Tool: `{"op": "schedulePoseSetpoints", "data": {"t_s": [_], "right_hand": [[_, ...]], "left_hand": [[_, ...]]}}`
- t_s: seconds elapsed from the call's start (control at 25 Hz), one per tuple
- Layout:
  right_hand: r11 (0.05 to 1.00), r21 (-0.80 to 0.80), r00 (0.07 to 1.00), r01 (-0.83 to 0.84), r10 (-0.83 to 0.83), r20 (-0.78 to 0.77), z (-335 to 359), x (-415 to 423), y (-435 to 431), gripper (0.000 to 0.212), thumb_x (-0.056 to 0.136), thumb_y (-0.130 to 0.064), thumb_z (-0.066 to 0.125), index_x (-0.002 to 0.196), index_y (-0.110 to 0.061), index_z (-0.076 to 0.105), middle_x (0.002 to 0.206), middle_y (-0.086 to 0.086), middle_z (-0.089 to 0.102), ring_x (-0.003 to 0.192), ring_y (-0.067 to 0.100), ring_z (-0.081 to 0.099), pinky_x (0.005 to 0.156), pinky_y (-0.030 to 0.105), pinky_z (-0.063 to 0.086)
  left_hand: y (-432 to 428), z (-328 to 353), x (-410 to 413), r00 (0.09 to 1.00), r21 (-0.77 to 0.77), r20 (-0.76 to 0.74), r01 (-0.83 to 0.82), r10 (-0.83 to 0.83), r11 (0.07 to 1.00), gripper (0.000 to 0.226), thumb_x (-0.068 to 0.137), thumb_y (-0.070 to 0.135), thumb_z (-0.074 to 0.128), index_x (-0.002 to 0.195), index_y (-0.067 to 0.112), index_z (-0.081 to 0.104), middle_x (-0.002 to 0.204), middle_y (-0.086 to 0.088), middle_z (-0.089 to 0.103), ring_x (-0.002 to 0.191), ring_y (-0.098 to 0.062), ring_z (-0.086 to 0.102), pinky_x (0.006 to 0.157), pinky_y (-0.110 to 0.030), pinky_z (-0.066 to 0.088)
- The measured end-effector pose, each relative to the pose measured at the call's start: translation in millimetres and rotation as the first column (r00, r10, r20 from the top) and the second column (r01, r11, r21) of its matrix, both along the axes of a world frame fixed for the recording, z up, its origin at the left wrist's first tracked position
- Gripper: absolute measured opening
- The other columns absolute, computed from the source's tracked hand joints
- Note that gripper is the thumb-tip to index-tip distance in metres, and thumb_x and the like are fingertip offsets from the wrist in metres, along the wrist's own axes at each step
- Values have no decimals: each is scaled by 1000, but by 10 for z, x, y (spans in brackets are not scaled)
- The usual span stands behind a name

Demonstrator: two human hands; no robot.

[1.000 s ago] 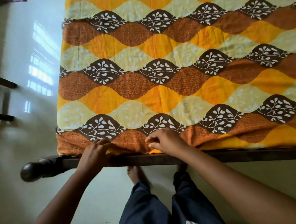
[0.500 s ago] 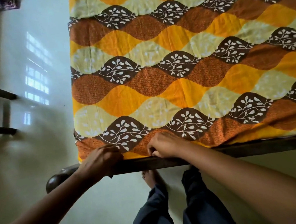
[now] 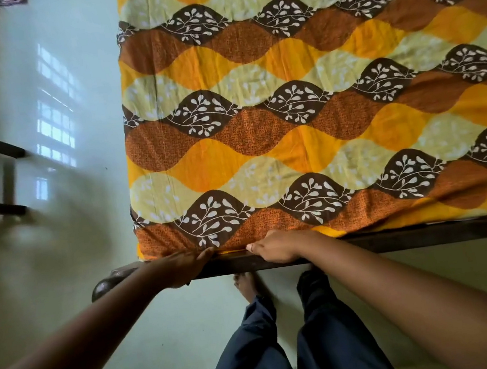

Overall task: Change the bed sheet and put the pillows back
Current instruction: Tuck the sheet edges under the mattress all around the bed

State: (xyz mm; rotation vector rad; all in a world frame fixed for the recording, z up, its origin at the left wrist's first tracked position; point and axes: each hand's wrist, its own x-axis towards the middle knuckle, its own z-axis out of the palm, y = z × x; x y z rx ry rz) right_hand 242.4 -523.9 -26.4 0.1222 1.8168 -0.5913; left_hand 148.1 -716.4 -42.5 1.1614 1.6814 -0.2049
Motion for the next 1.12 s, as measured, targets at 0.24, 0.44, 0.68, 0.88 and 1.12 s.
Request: {"op": "schedulePoseSetpoints", "data": {"t_s": [0.24,0.44,0.68,0.88,1.12], "right_hand": [[935,-106,907,340,-355,-224,-114,176,-26,39,98,-40,39,124,-18,59,136,11,52,123,31,49,103,44,40],[831,-245,700,499,-554,-452,-67,48,-76,24,90,-27,59,106,-14,71,109,2,70,85,11,65,74,23,51],[859,-354,721,370,-506,-473,8,-531,-436,21,90,-26,59,105,-18,71,106,0,71,78,13,65,65,20,48],[937,-347,778,44,-250,-577,120,-1341,-597,20,88,-20,63,105,-13,72,108,4,71,99,15,64,86,24,50],[857,-189,718,-480,259,-646,-1,-2258,-1148,27,84,-20,68,110,-15,69,110,4,70,103,17,63,75,18,38]], "left_hand": [[-3,197,118,922,100,-59,-377,383,921,35,99,30,38,118,8,58,118,-12,61,105,-24,60,87,-30,47],[-341,473,3,698,324,-141,-637,702,699,19,91,14,55,104,15,69,87,3,65,69,-11,56,55,-5,39],[-444,619,-224,562,431,-92,-722,822,541,26,93,30,52,112,22,67,108,1,70,94,-15,66,70,-22,43],[-872,380,-633,266,247,-28,-932,964,264,26,90,24,58,111,11,67,99,-4,70,81,-11,62,59,-13,38],[-1080,-85,-652,-6,-216,110,-976,994,18,17,79,32,72,86,18,67,71,6,66,60,-1,55,53,-15,34]]}}
